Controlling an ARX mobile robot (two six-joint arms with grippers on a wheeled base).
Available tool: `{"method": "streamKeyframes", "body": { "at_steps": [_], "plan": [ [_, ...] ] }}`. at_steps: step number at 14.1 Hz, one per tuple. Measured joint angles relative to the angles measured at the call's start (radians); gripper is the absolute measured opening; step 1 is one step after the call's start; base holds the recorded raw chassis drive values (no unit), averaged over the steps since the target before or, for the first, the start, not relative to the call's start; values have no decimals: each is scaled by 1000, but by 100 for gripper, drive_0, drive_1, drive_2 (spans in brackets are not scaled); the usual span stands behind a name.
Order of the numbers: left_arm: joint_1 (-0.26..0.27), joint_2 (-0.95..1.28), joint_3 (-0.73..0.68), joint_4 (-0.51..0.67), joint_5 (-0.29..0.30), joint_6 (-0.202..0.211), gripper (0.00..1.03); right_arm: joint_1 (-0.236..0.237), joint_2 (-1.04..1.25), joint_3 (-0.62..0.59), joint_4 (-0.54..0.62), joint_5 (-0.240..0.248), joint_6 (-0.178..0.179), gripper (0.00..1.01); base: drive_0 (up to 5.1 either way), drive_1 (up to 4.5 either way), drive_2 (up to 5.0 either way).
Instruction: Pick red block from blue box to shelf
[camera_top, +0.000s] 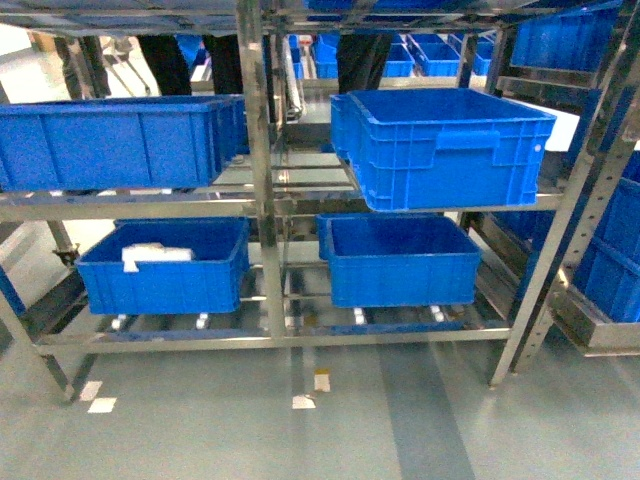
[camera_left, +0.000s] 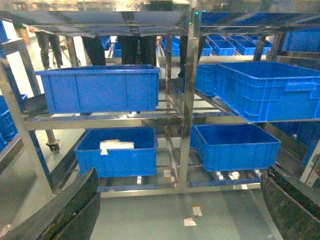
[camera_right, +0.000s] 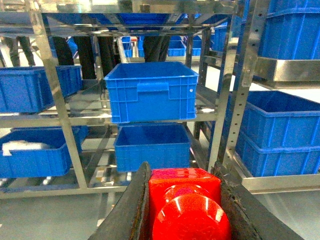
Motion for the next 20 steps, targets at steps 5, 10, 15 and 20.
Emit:
{"method": "streamKeyframes", "body": {
  "at_steps": [5,10,15,20],
  "plan": [
    [0,0,0,0,-1,0,98,0,0,0,3,0,0,28,7,387,-373],
    [0,0,0,0,0,0,98,0,0,0,0,0,0,28,-6,375,-386],
    [0,0,0,0,-1,0,98,0,0,0,0,0,0,28,-1,382,-384],
    [0,0,0,-1,-1,0,98,0,0,0,0,0,0,28,8,398,-382]
  ]
}}
